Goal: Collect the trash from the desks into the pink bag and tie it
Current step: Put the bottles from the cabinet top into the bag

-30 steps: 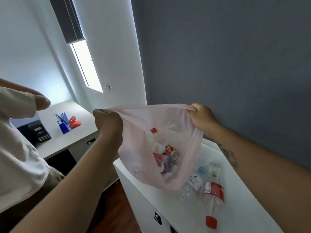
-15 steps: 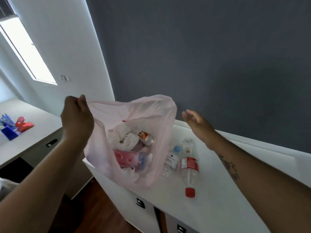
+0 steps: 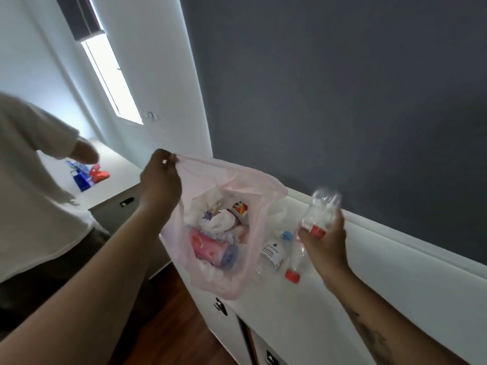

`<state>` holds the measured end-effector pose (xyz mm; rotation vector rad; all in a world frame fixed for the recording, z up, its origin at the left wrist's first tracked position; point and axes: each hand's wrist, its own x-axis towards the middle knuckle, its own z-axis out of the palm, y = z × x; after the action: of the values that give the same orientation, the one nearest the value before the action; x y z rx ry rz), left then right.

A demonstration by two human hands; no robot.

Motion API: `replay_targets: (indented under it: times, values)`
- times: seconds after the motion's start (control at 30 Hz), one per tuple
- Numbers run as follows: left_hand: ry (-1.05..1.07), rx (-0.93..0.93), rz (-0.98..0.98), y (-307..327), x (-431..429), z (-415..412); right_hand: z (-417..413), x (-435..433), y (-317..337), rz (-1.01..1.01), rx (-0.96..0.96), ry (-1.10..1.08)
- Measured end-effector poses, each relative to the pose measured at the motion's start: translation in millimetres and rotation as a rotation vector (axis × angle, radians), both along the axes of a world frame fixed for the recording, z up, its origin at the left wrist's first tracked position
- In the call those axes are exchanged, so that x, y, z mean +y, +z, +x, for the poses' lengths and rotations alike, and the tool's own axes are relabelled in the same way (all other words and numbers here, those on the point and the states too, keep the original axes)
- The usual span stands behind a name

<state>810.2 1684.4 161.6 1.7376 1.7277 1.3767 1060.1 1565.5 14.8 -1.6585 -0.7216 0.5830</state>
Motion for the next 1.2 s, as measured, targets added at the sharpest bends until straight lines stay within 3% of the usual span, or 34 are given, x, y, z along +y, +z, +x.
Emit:
replay_targets:
  times: [0.1,0.17,0.23,0.43,0.5,0.6,0.67,0.73,0.87,0.93,1.0,1.03,1.1,1.2]
  values:
    - [-0.017,-0.011,-0.018,3.3,-1.6,7.8,-26.8,-9.9,58.9,0.531,0.053,0.038]
    - [-0.014,-0.006,-0.023,5.5,-0.6,10.8,-50.1,-14.0,88.2,0.720,0.066,0.127]
    - [-0.016,-0.015,-0.038,6.8,2.6,10.5,-72.4,-13.6,98.5,0.785,0.008,0.236]
    - [-0.045,-0.083,-0.086,8.7,13.6,-3.4,-108.7,27.8,74.3,0.438,-0.109,0.546]
    - [-0.040,-0.062,-0.081,9.2,13.4,-8.3,-108.1,52.6,58.6,0.371,-0.337,0.543]
    - [-0.018,-0.011,-0.059,10.4,12.9,-17.4,-104.5,84.9,37.4,0.036,-0.937,0.521]
    - [-0.010,0.024,-0.053,11.1,14.2,-22.7,-101.8,95.4,32.3,-0.167,-1.054,0.642]
    - [-0.008,0.049,-0.047,10.5,16.6,-26.6,-99.3,93.6,32.8,-0.153,-1.051,0.656]
    - [-0.012,0.080,-0.037,5.0,22.6,-29.6,-76.9,62.3,35.8,0.238,-1.046,0.337]
    - [-0.013,0.090,-0.026,1.1,23.9,-28.9,-52.1,43.4,29.5,0.343,-0.892,0.051]
    - [-0.024,0.096,-0.018,-2.8,26.3,-26.0,-22.7,34.0,9.2,0.165,-0.635,-0.142]
    - [-0.028,0.095,-0.019,-4.9,26.8,-25.1,-11.3,36.0,-9.1,-0.031,-0.544,-0.123]
    - [-0.045,0.108,-0.021,-9.0,27.8,-23.8,-0.8,39.9,-40.5,-0.362,-0.520,0.152]
    - [-0.072,0.128,-0.037,-13.8,28.4,-17.5,-7.8,38.5,-57.1,-0.470,-0.522,0.573]
